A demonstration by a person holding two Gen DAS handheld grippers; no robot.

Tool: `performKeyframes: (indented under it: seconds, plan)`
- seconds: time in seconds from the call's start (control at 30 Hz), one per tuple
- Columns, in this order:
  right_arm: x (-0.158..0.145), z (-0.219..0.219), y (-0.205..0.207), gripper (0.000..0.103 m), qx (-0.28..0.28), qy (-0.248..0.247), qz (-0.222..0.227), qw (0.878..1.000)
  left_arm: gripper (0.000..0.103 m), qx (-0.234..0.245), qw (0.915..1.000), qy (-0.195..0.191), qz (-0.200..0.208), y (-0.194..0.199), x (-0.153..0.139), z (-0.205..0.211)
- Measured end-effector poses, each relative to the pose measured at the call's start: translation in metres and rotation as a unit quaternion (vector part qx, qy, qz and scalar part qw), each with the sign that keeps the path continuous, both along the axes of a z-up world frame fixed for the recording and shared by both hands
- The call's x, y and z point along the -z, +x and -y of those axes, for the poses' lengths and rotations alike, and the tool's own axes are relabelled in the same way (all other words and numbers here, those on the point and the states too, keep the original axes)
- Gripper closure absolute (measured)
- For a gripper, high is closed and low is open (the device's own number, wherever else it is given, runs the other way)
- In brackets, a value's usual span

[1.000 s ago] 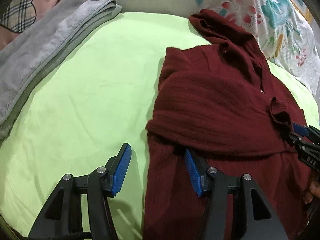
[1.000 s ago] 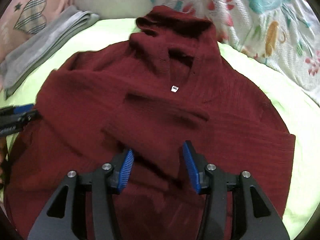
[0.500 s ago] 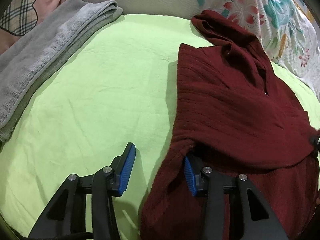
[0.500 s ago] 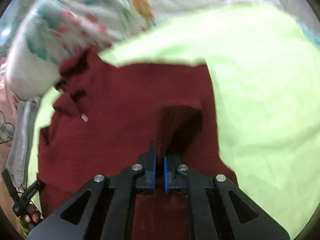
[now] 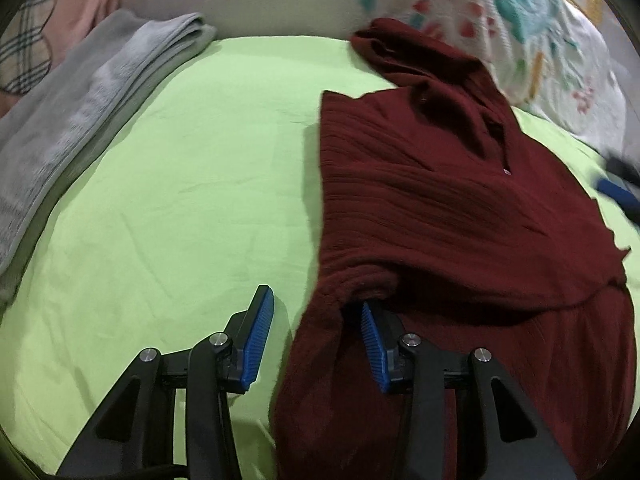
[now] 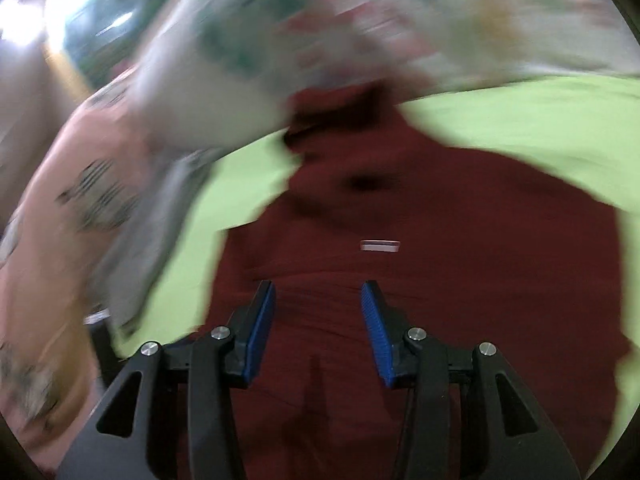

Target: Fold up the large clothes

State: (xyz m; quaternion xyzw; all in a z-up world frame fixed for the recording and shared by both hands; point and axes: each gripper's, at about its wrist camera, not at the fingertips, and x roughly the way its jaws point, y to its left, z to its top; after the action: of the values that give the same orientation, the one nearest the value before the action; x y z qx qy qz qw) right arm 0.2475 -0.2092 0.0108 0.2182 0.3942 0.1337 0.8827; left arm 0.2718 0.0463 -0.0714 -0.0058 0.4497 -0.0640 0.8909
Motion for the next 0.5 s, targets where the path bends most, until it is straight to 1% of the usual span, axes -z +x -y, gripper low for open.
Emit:
performKeyframes:
  seconds: [0.03,0.07,0.1,0.13,0.17,0.2,0.23,0.27,0.3,0.33,0.37,0.4,0.43,0.47,0.5]
  plan:
    - [0.002,-0.016,0.015,0.057,-0.023,-0.003,-0.003,1.000,0.059,0.010,0.9999,0.004,0.000,0.000,0.000,0.001]
    - [0.007,-0.038,0.040,0.057,-0.058,-0.006,-0.011,0.998,0.059,0.018,0.9998,0.007,0.001,0.001,0.000,0.001]
    - [0.009,-0.050,0.052,0.057,-0.077,-0.003,-0.016,0.997,0.059,0.029,0.9995,0.012,0.003,0.002,0.001,0.002]
    - [0.015,-0.069,0.074,0.057,-0.112,0.008,-0.028,0.993,0.059,0.033,0.9994,0.013,0.003,0.004,0.001,0.002]
    - [0.020,-0.080,0.087,0.057,-0.128,0.011,-0.034,0.991,0.059,0.037,0.9992,0.012,0.002,0.006,0.002,0.002]
    - [0.025,-0.091,0.099,0.057,-0.138,0.004,-0.039,0.990,0.060,0.040,0.9992,0.008,0.000,0.008,0.004,0.001]
    - [0.031,-0.102,0.107,0.057,-0.146,-0.009,-0.044,0.988,0.072,0.039,0.9992,0.003,0.001,0.010,0.005,-0.001]
    - [0.040,-0.113,0.122,0.057,-0.158,-0.019,-0.055,0.986,0.091,0.041,0.9991,-0.009,0.002,0.012,0.005,-0.003]
    - [0.044,-0.118,0.128,0.057,-0.164,-0.020,-0.062,0.984,0.094,0.044,0.9989,-0.018,0.001,0.013,0.006,-0.004]
    - [0.053,-0.126,0.138,0.057,-0.176,-0.018,-0.074,0.981,0.095,0.043,0.9989,-0.021,0.003,0.012,0.006,-0.005]
    - [0.058,-0.132,0.145,0.060,-0.186,-0.013,-0.084,0.979,0.096,0.042,0.9989,-0.022,0.005,0.012,0.006,-0.006]
    - [0.064,-0.138,0.148,0.086,-0.196,-0.007,-0.092,0.976,0.096,0.038,0.9989,-0.025,0.007,0.010,0.004,-0.007]
    - [0.068,-0.143,0.153,0.097,-0.200,-0.002,-0.095,0.975,0.097,0.034,0.9990,-0.027,0.009,0.009,0.003,-0.009]
    - [0.067,-0.146,0.157,0.096,-0.194,0.005,-0.089,0.977,0.097,0.025,0.9990,-0.036,0.012,0.008,0.001,-0.012]
    - [0.063,-0.147,0.162,0.096,-0.183,0.015,-0.073,0.980,0.097,0.016,0.9986,-0.049,0.011,0.007,0.000,-0.017]
